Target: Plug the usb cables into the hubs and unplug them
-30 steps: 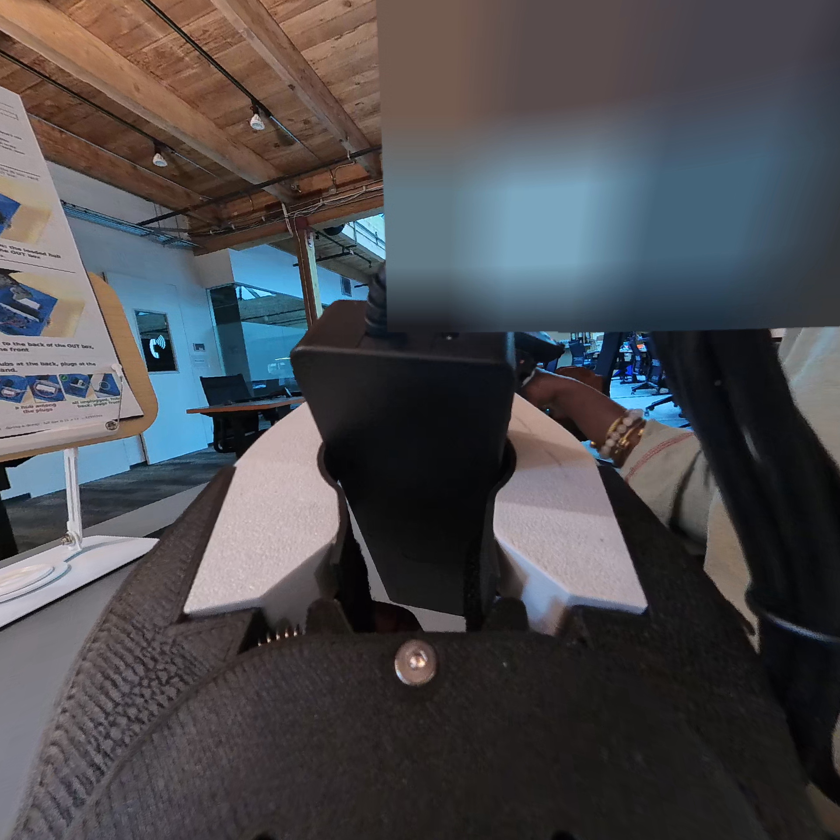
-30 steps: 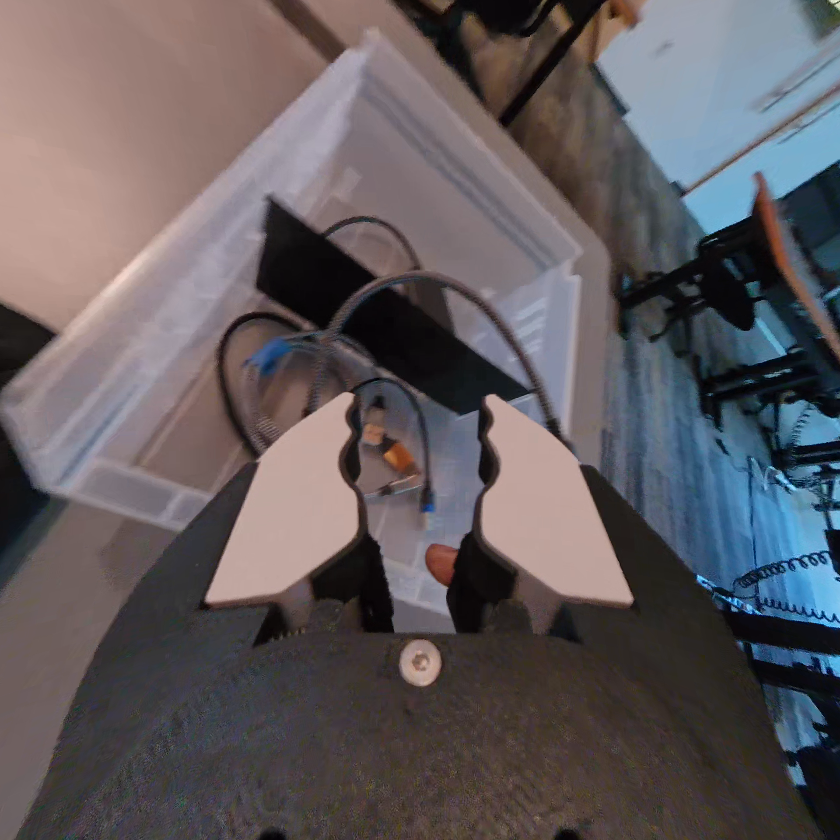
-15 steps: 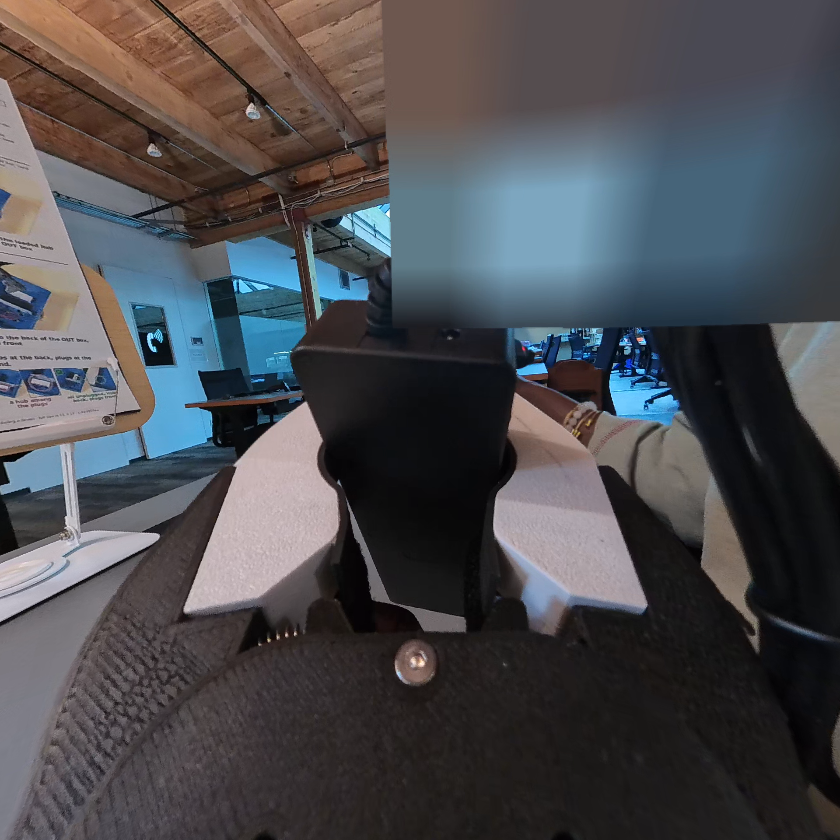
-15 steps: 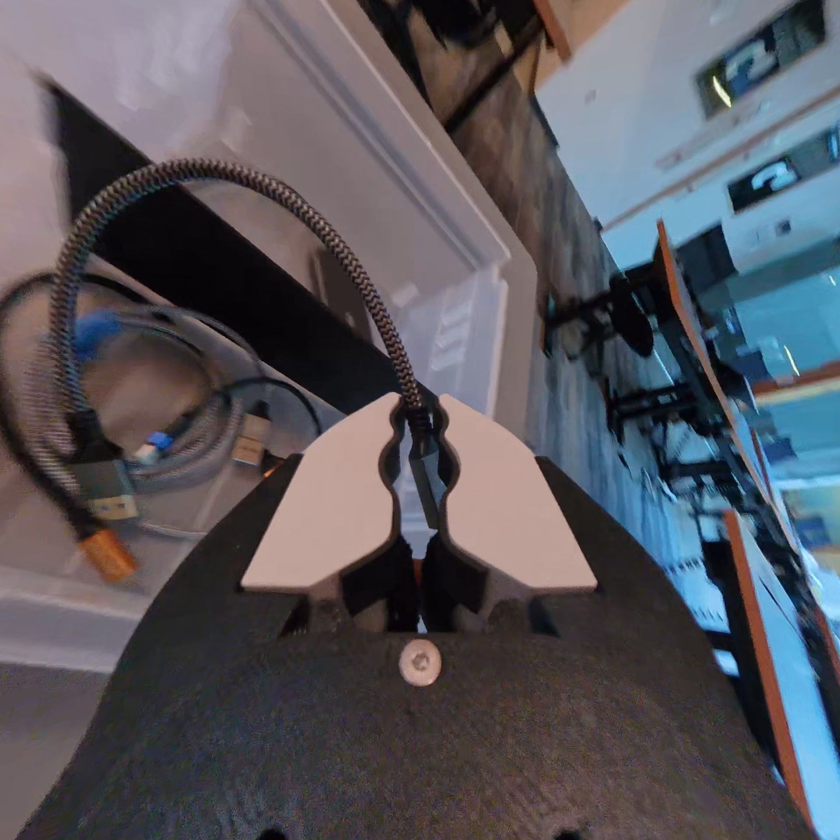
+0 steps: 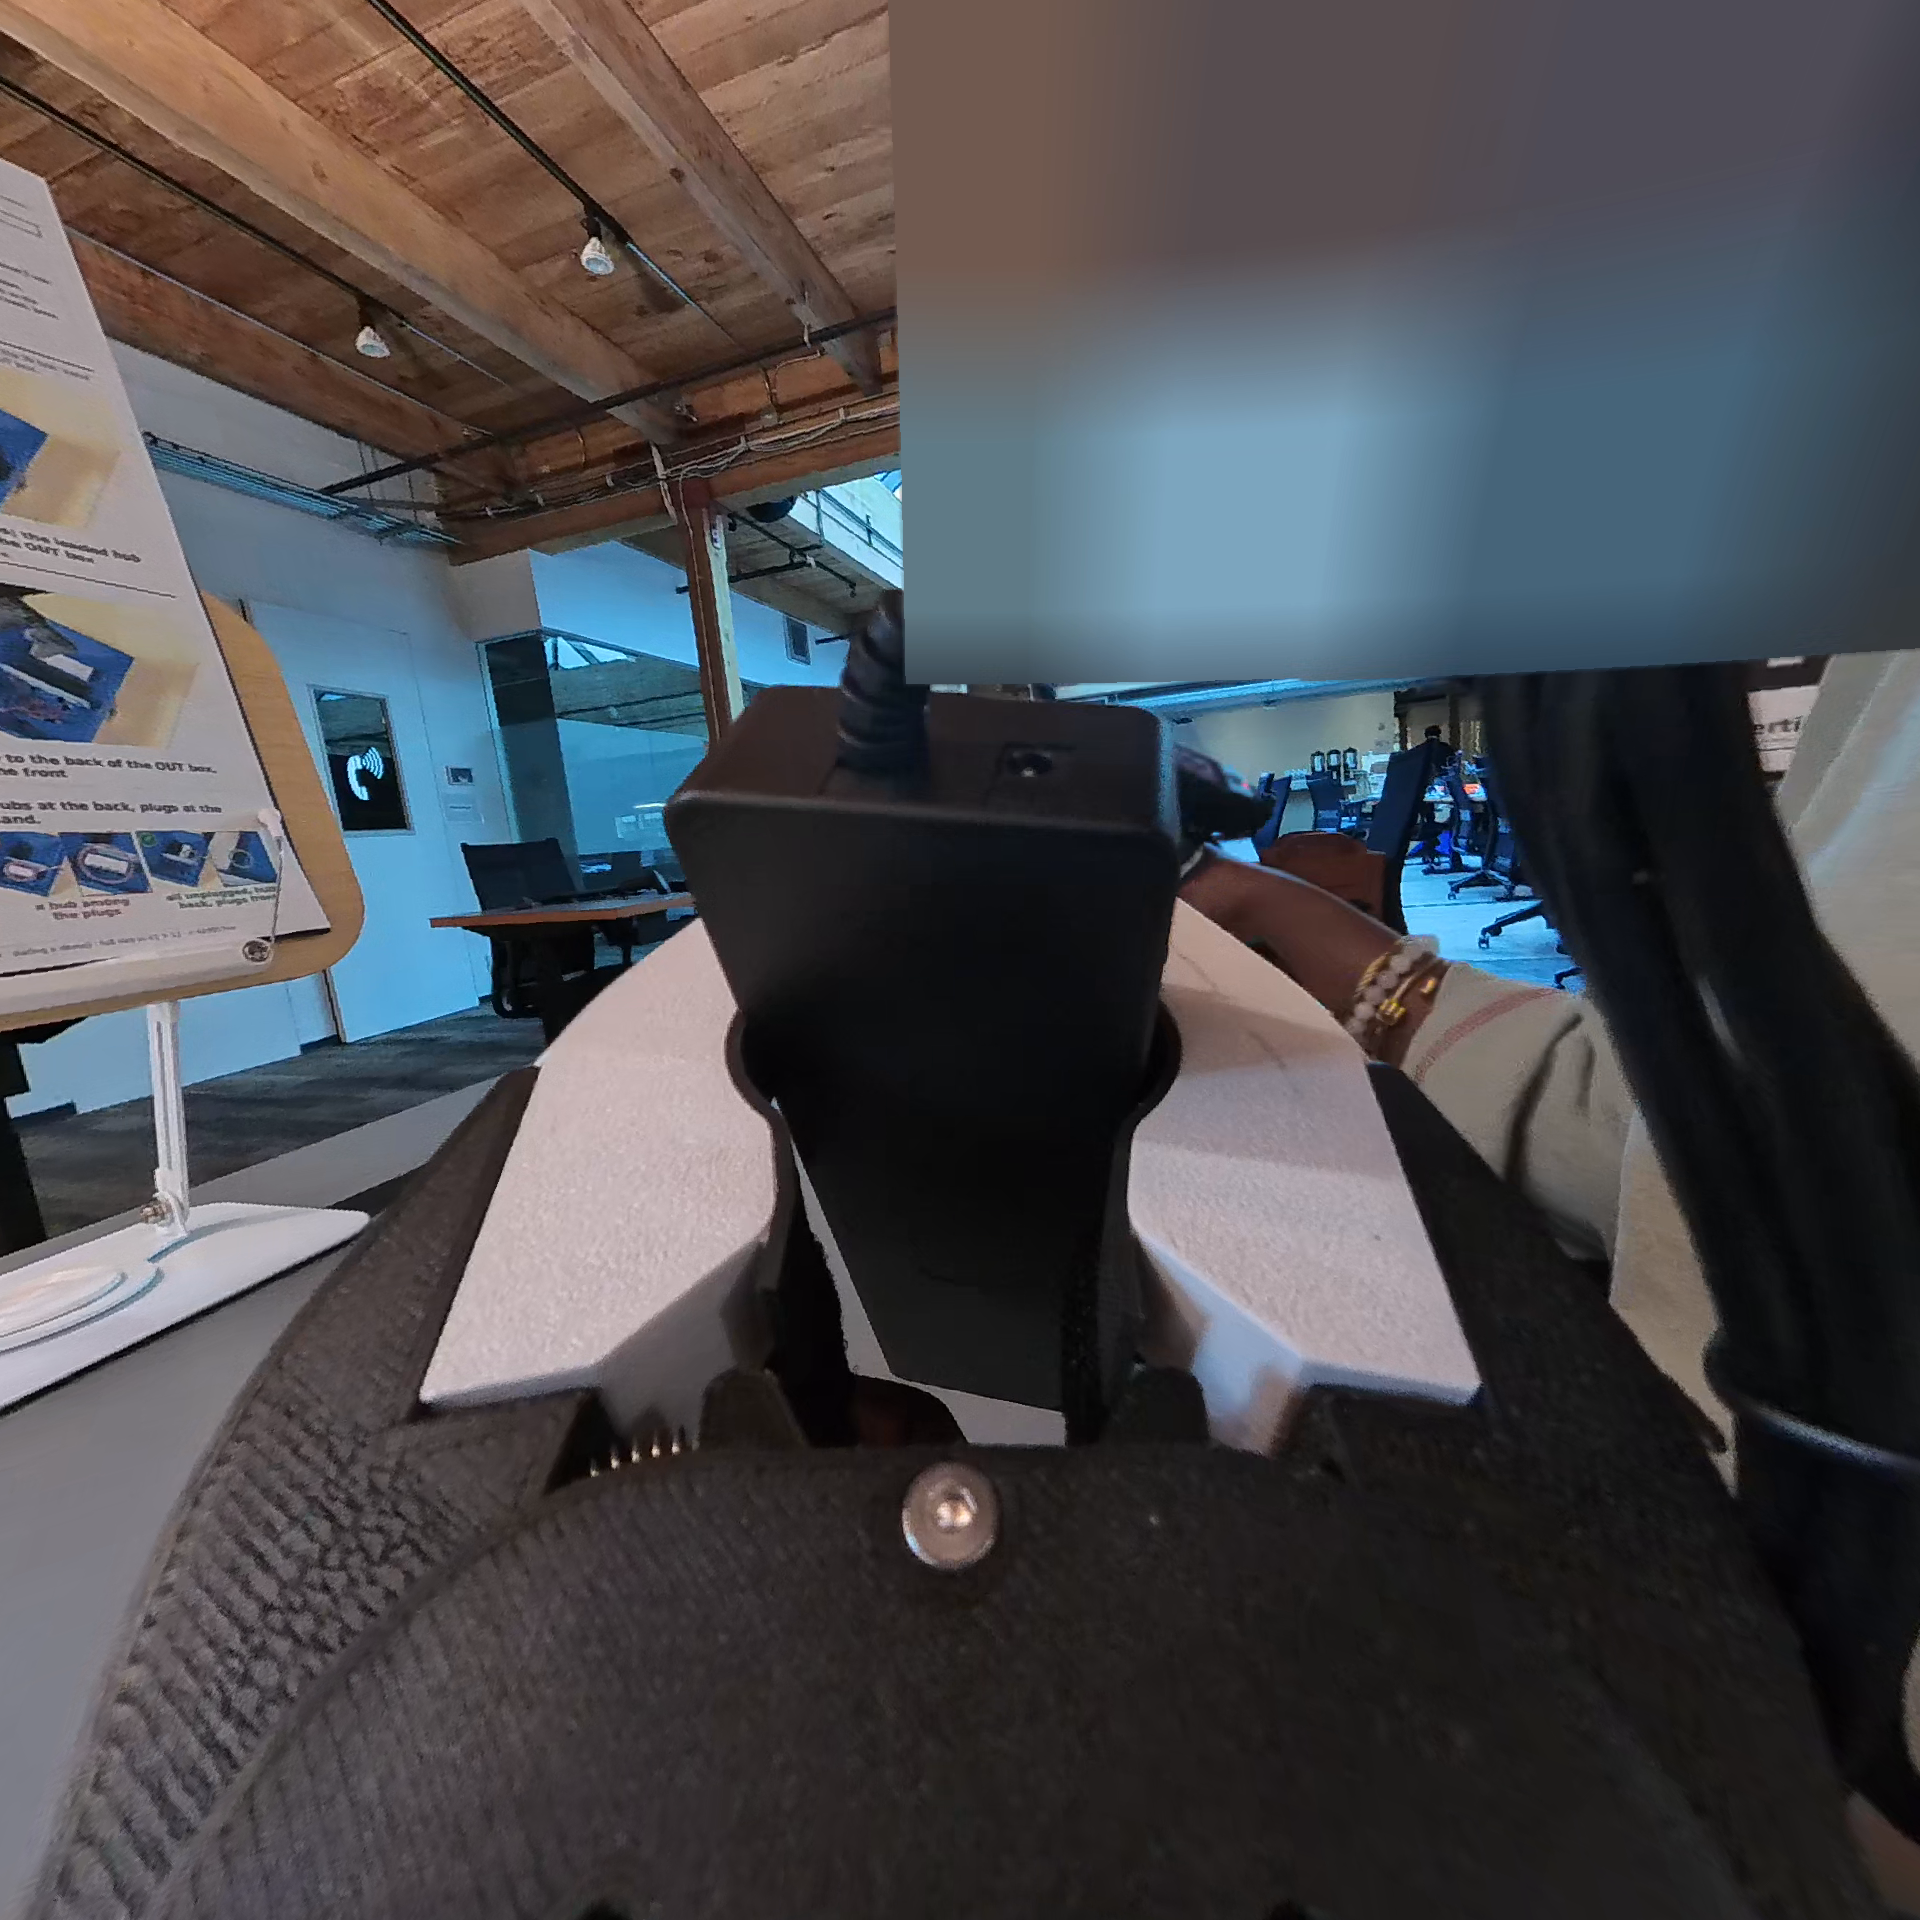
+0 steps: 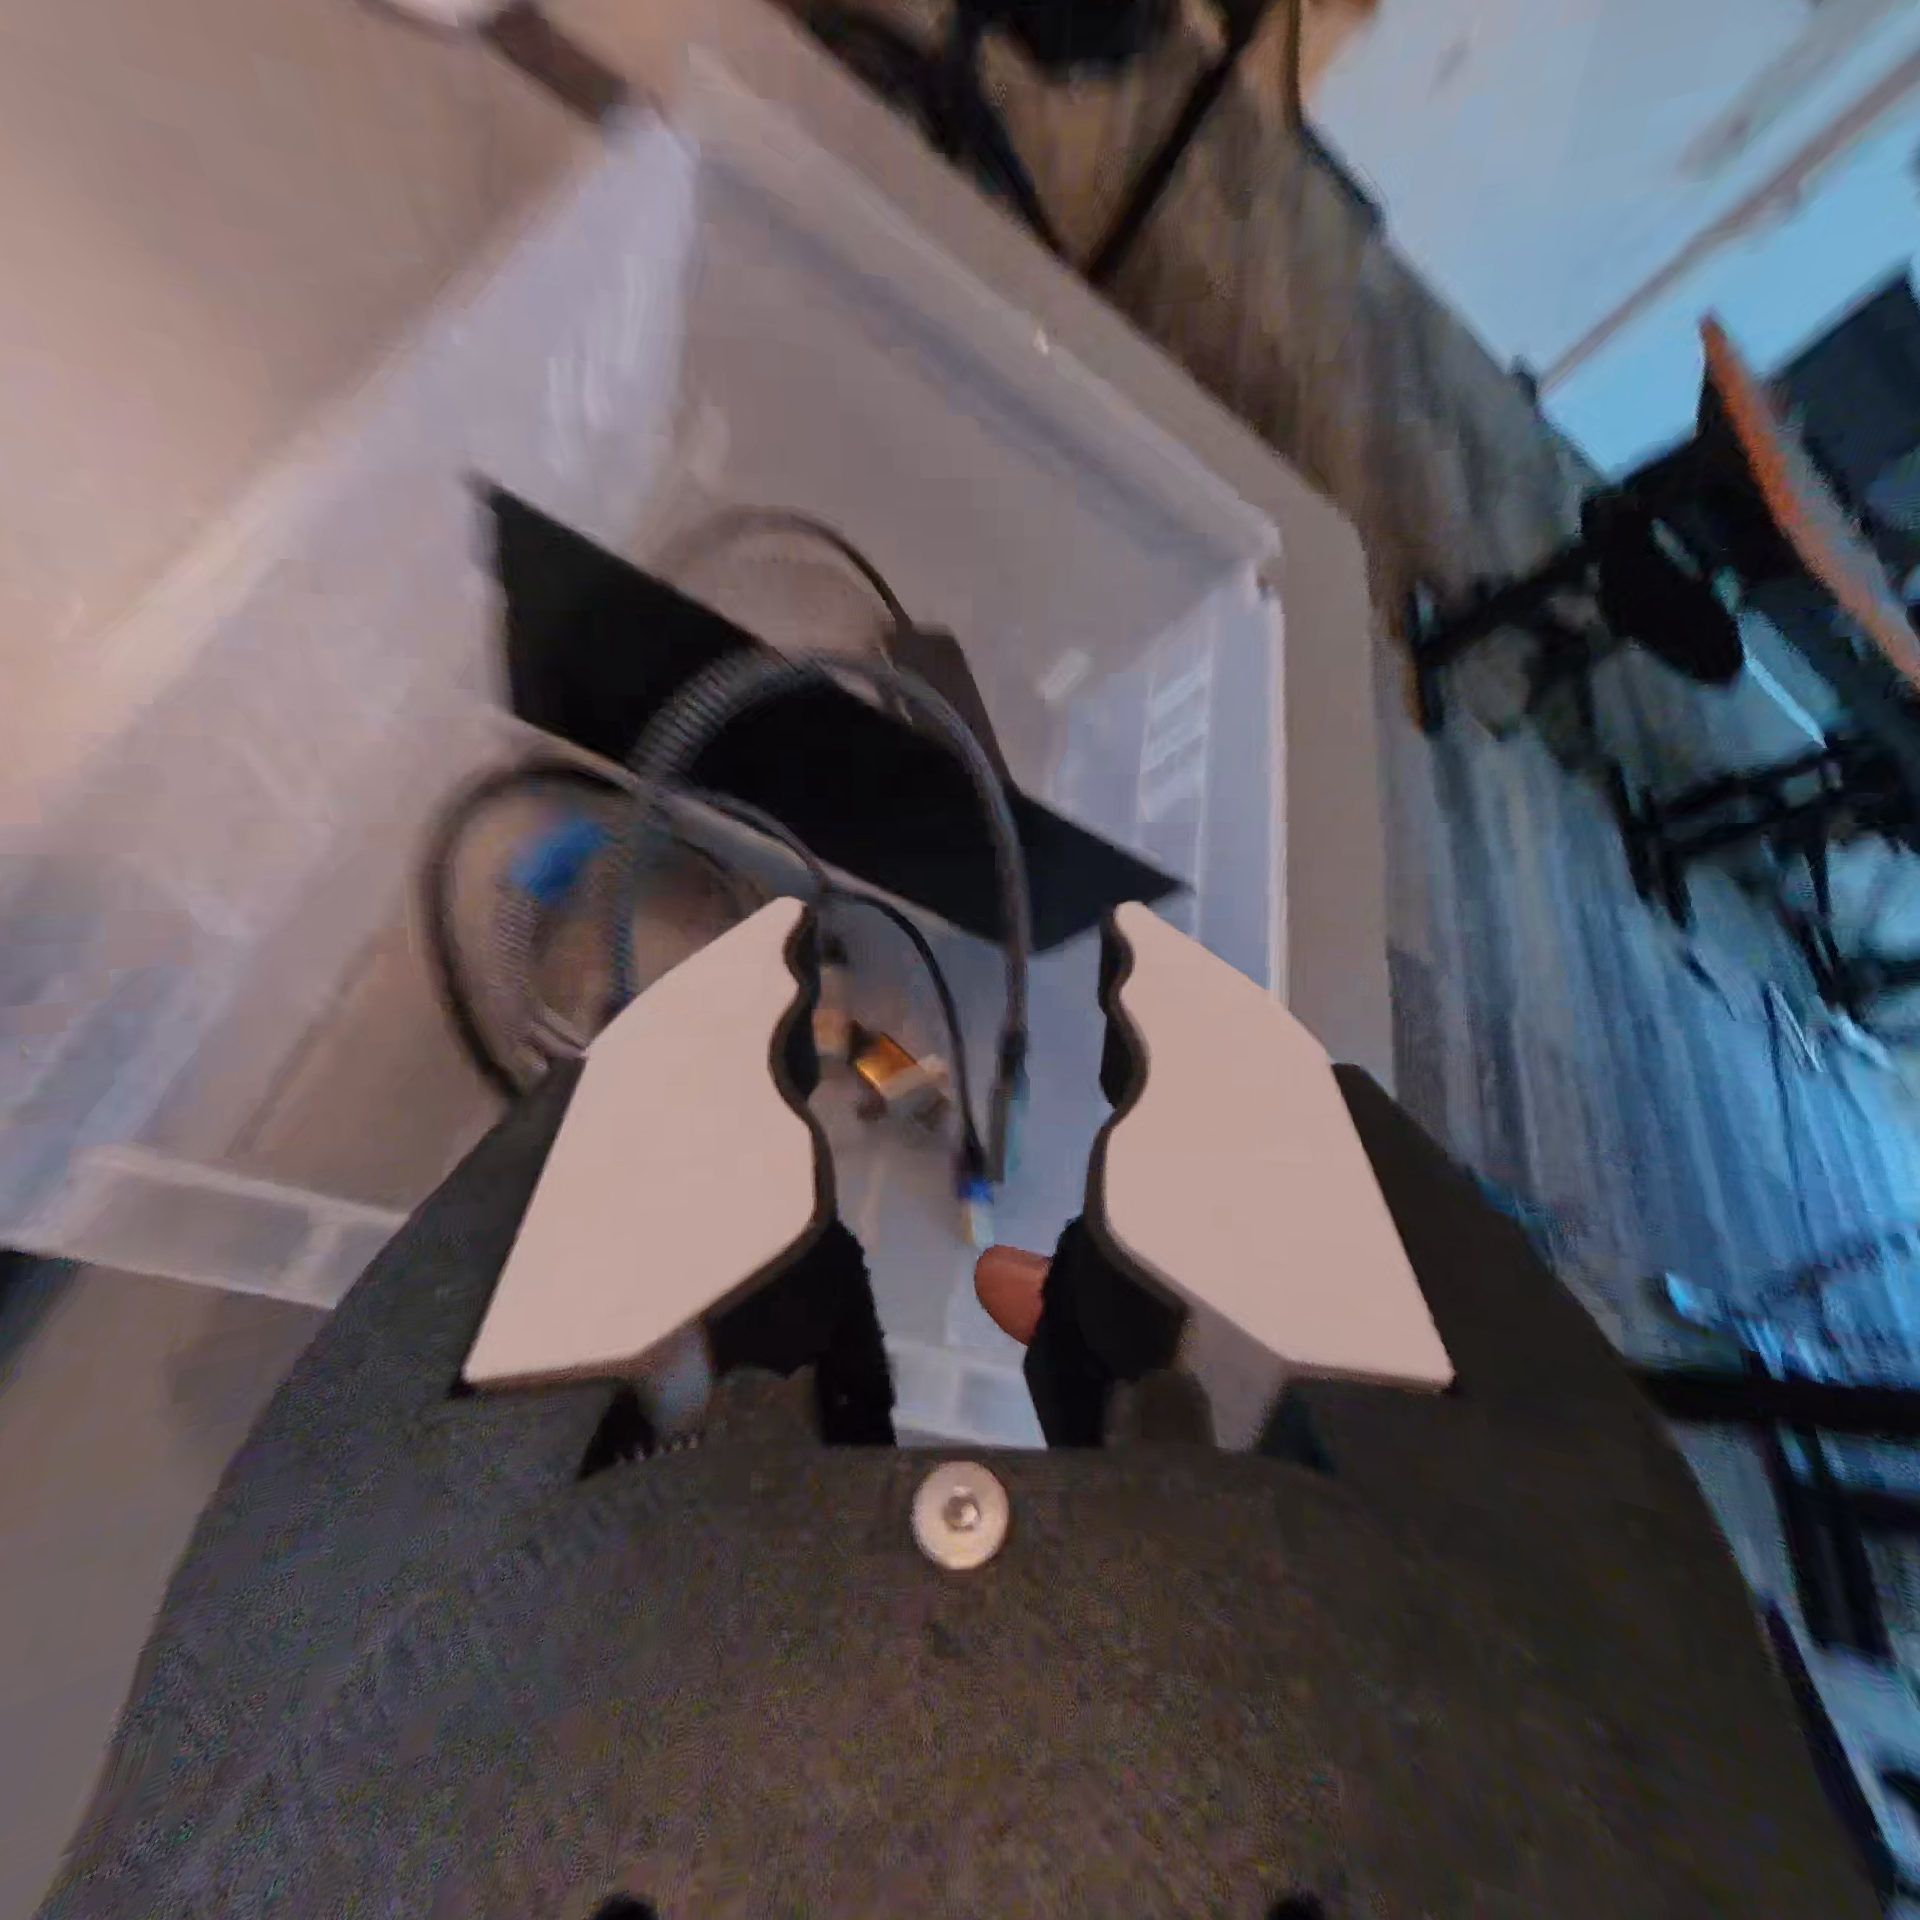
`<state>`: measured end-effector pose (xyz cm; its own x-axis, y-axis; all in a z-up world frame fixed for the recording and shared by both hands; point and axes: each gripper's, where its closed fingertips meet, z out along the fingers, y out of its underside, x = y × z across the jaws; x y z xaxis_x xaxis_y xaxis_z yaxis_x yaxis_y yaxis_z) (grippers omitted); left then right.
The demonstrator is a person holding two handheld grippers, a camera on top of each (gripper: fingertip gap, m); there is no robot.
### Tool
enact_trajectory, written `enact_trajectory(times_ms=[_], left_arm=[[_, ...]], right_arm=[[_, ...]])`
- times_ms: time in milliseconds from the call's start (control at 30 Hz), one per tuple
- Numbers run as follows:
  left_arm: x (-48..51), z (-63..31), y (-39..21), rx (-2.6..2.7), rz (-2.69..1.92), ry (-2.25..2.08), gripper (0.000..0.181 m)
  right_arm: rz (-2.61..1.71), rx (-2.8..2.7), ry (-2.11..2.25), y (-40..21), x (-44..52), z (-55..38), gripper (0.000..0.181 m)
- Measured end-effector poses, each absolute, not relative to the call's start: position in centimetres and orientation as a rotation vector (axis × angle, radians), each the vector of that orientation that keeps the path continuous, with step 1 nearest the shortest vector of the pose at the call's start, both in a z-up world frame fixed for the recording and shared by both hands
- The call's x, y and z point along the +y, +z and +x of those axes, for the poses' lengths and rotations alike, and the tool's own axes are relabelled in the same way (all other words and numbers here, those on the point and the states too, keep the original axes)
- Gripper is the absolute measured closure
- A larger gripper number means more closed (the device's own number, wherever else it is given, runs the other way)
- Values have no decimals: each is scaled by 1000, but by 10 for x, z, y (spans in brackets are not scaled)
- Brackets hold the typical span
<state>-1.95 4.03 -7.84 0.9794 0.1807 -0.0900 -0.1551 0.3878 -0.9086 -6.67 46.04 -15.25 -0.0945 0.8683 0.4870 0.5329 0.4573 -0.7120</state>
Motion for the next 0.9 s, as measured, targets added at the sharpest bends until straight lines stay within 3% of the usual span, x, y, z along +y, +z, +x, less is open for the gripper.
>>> enact_trajectory(times_ms=[233, 367, 467, 633, 767, 900], left_arm=[[39, -14, -72, -26, -1113, 224, 116], [39, -13, -69, -22, -1101, 240, 116], [39, -11, -68, -15, -1097, 236, 116], [43, -1, -68, 49, -1103, 197, 116], [49, 4, -72, 90, -1124, 179, 116], [52, 12, -73, 137, -1115, 153, 116]], right_arm=[[-252, -1970, 1404, -96, 203, -31, 106], [-31, -2044, 1622, -113, 103, -14, 85], [43, -2133, 1578, -138, 58, -17, 80], [154, -2224, 1587, -151, 18, -13, 88], [208, -2236, 1571, -156, 6, -9, 117], [187, -2179, 1509, -159, 5, -12, 123]])
